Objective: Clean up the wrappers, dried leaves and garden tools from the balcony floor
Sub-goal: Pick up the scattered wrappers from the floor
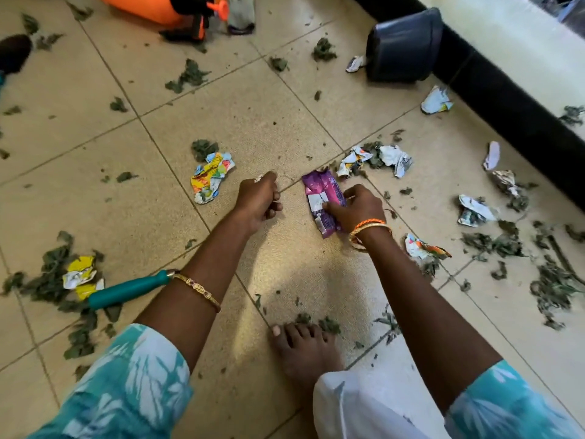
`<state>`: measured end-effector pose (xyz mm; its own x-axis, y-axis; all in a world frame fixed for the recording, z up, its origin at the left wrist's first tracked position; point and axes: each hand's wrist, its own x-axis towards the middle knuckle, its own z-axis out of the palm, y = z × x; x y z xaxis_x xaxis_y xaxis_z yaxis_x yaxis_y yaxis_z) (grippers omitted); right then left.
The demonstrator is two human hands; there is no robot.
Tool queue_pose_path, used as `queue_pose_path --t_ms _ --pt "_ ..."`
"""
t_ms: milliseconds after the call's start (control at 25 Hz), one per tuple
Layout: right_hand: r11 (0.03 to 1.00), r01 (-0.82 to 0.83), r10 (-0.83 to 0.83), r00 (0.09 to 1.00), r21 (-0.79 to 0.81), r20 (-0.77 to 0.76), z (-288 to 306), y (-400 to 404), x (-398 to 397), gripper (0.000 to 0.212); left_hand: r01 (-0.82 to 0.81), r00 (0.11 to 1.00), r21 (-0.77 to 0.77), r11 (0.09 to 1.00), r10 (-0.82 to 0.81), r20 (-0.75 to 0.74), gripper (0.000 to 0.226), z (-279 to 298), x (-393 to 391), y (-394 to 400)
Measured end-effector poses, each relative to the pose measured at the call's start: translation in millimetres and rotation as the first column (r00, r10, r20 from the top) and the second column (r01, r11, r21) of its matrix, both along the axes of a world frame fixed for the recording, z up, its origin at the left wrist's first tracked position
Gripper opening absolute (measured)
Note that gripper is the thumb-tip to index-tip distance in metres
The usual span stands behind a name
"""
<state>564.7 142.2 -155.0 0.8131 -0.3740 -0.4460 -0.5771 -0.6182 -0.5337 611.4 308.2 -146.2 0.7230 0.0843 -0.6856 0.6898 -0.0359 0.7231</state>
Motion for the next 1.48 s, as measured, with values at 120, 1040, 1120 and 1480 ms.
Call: queue_pose_path --t_ms 120,1040,1120,1480 --pt "0.992 0.051 -0.062 0.994 0.118 0.086 -1 -2 -3 0.024 0.04 0.995 -0.14 0.989 -0.027 0.093 0.014 -2 -2 2" --pt "0.996 -0.019 0.046 0.95 -0.092 0.309 -2 -47 37 0.039 0.183 0.981 -0.047 0.982 -0.179 0.068 0.024 -3 -13 -18" --pt "0.95 -0.171 0.215 0.965 -0.262 0.151 -10 -41 46 0.054 0.142 0.989 -0.05 0.989 -0.141 0.035 0.025 -4 -9 -17" --pt "0.754 0.375 -0.617 0.688 0.54 0.383 12 -44 39 0.013 0.016 0.996 -0.221 0.975 -0.035 -0.081 0.019 -1 -3 -14"
